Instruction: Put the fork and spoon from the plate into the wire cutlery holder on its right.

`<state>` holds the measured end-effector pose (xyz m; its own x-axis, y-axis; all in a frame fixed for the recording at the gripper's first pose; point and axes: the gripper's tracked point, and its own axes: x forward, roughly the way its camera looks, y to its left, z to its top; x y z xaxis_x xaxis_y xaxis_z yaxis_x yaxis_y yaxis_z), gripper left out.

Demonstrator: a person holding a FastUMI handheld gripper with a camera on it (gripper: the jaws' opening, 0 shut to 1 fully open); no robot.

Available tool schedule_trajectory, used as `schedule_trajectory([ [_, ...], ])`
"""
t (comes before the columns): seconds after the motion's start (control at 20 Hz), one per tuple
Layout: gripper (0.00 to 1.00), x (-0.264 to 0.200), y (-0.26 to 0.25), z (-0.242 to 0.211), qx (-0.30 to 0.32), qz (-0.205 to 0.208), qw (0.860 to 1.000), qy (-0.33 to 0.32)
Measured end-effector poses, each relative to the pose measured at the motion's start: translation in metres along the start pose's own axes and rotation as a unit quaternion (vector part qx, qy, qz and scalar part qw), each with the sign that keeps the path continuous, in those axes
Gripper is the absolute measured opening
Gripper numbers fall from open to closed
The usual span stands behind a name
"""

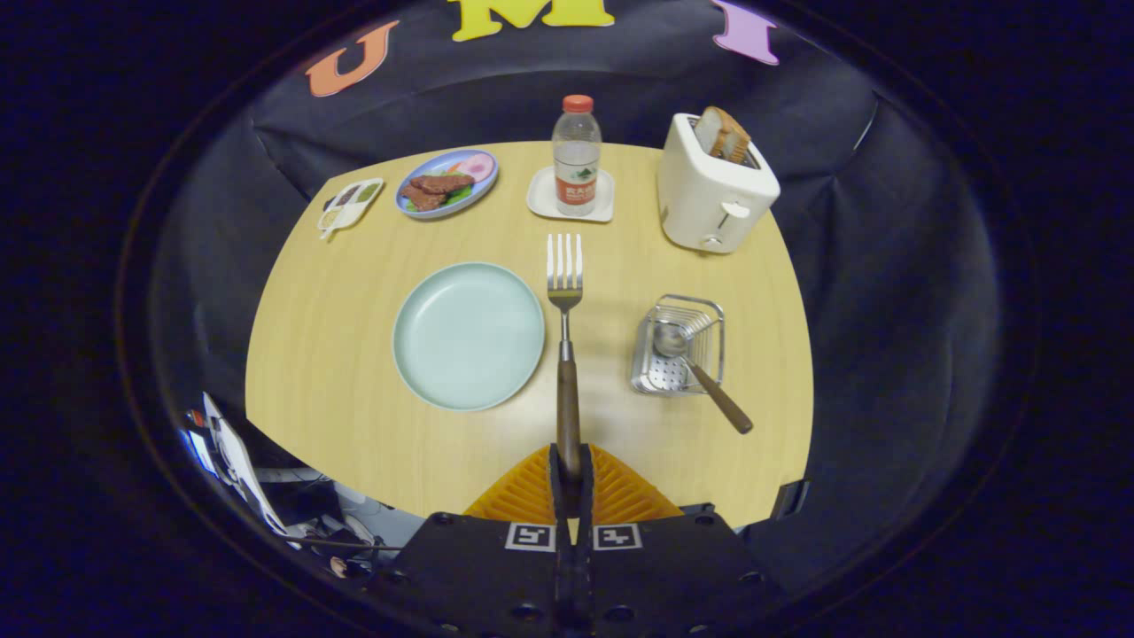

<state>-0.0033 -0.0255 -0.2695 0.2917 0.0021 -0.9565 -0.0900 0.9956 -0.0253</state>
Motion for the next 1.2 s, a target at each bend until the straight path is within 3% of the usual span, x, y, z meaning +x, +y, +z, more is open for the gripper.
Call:
schedule_trajectory([
  [0.25, 0.00, -0.011, -0.046, -0.013, 0.040, 0.009, 0.998, 0.050],
  [0.55, 0.01, -0.008, -0.054, -0.018, 0.060, 0.047, 0.989, 0.128],
  [0.95, 0.01, 0.005, -0.069, -0.015, 0.037, 0.031, 0.979, 0.200],
  [1.2, 0.01, 0.014, -0.087, 0.001, 0.020, 0.000, 0.971, 0.238],
])
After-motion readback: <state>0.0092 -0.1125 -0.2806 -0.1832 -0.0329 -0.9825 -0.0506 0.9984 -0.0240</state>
